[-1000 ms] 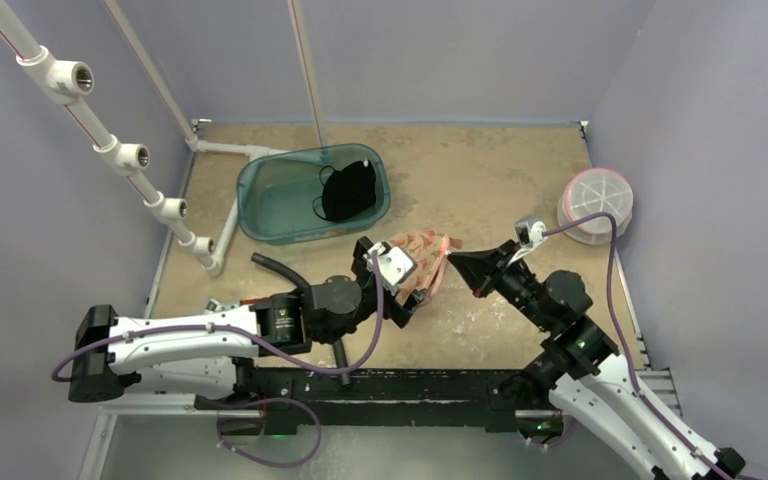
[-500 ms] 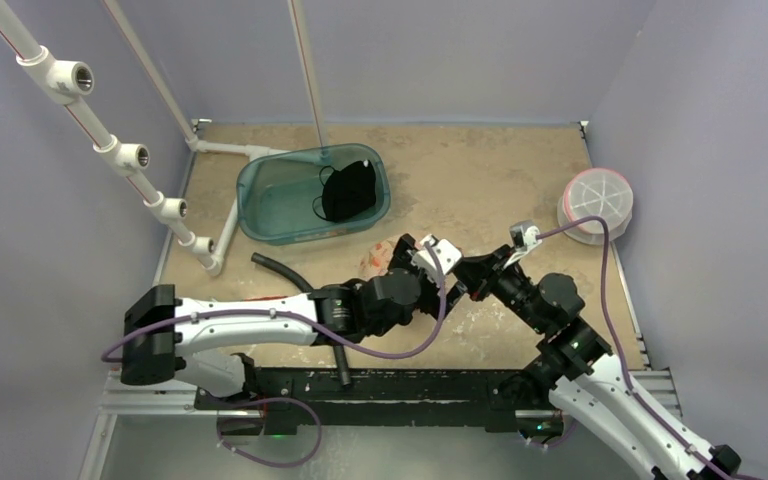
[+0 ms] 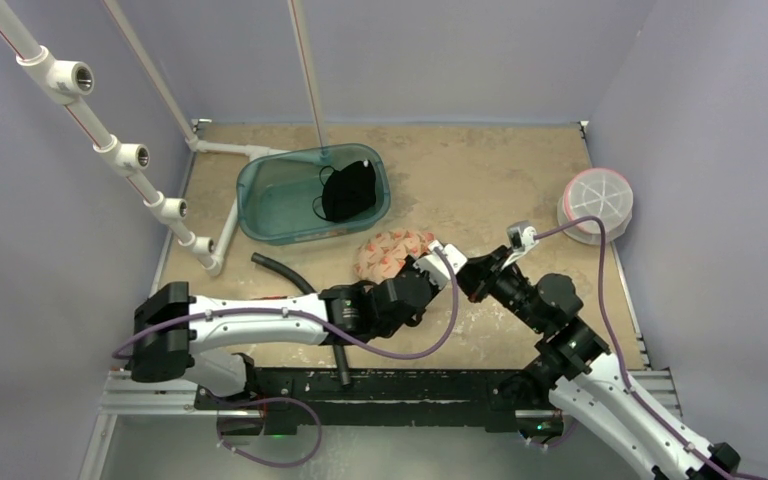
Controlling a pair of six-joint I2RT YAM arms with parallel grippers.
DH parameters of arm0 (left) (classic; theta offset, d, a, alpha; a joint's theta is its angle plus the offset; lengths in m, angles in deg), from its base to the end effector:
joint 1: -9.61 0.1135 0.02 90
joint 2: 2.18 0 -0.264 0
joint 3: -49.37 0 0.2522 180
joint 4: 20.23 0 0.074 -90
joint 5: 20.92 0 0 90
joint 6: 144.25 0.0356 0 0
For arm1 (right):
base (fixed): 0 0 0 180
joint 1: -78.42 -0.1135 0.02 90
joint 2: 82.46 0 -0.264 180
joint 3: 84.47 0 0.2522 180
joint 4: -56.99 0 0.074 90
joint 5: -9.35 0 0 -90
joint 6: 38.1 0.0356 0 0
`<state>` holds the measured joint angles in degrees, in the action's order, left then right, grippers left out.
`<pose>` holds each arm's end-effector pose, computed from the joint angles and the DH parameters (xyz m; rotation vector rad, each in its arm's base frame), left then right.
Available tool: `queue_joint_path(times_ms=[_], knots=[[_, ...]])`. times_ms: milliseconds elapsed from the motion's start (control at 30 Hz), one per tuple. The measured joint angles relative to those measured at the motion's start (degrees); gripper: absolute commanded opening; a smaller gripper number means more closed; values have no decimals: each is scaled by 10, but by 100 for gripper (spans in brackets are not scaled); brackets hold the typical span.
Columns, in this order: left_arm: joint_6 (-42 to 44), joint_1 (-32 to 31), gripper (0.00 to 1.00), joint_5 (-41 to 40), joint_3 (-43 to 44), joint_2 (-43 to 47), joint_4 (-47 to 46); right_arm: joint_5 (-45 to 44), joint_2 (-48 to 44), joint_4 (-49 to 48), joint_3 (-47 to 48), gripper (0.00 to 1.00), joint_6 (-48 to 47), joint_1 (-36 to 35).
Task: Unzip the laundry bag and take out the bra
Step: Unzip the laundry bag at the center of the board.
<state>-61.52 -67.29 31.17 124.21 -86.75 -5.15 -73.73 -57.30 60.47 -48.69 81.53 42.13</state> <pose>0.0975 -0.3225 0.2909 0.7332 1.7763 -0.3259 0.1082 0.0848 0.2858 -0.1932 1.5186 1.0190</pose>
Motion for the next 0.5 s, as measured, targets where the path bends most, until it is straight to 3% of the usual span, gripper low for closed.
queue_joint_path(times_ms=[500], knots=[[130,-9,0,127,-155,194,-40,-29,60,-51,-10,0,23,-1]])
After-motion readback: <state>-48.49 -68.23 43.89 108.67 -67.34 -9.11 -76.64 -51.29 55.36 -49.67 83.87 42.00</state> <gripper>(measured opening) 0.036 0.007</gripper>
